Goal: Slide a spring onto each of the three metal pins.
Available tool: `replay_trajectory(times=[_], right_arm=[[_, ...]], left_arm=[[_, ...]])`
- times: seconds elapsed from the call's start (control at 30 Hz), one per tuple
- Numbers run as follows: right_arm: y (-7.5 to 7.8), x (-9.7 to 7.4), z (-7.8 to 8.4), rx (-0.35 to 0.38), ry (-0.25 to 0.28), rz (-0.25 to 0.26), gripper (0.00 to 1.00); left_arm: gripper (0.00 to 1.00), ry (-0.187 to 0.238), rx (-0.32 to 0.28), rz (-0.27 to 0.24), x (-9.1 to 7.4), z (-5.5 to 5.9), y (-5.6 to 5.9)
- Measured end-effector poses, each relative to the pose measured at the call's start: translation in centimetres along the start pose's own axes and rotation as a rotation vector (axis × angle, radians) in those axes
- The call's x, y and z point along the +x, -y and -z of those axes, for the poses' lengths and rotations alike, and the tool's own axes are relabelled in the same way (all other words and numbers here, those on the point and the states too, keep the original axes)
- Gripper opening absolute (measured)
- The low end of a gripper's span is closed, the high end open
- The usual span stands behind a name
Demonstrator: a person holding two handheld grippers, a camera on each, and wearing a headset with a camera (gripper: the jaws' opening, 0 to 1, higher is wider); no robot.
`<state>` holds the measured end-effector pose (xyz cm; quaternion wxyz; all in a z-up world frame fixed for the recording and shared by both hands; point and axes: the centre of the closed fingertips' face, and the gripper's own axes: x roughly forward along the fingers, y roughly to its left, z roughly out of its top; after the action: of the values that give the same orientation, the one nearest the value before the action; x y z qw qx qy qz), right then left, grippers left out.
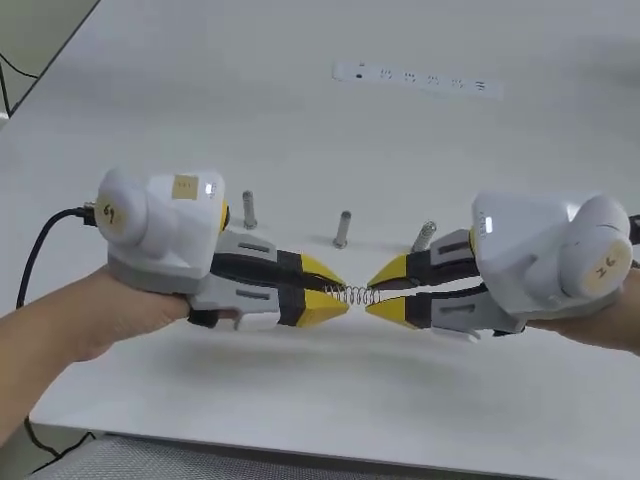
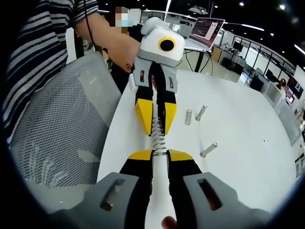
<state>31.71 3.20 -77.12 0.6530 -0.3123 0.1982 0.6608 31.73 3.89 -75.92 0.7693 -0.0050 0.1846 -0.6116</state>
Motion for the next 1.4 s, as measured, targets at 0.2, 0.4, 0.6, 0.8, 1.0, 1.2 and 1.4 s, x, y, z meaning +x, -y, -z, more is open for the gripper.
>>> replay_trajectory(times=[0.2, 0.4, 0.6, 0.8, 1.0, 1.2, 1.4], right_arm=[[0.0, -0.1, 0.0, 0.004, -0.005, -0.008, 0.13], [0.1, -0.4, -0.3, 0.009, 0.007, -0.012, 0.12], [0.5, -0.8, -1.3, 0.040, 0.044, -0.012, 0.12], [0.4, -0.8, -2.0, 0.040, 0.062, -0.012, 0.12], [0.4, -1.0, -3.0, 0.054, 0.101, -0.014, 0.12], [0.4, -1.0, -3.9, 0.073, 0.137, -0.012, 0.12], [-0.1, -0.7, -5.3, 0.024, 0.154, -0.001, 0.12]], left_arm=[[0.07, 0.002, -0.009, 0.001, 0.1, 0.0, 0.0], [0.07, -0.004, -0.013, -0.002, 0.1, 0.3, -0.1], [0.07, -0.010, -0.008, -0.012, -0.1, 0.5, -0.3], [0.07, -0.009, -0.005, -0.017, -0.2, 0.4, -0.5], [0.07, -0.014, -0.002, -0.017, -0.1, 0.6, -0.5], [0.07, -0.025, 0.002, -0.011, 0.1, 0.9, -0.3], [0.07, -0.039, 0.017, 0.001, 0.4, 1.2, 0.2]])
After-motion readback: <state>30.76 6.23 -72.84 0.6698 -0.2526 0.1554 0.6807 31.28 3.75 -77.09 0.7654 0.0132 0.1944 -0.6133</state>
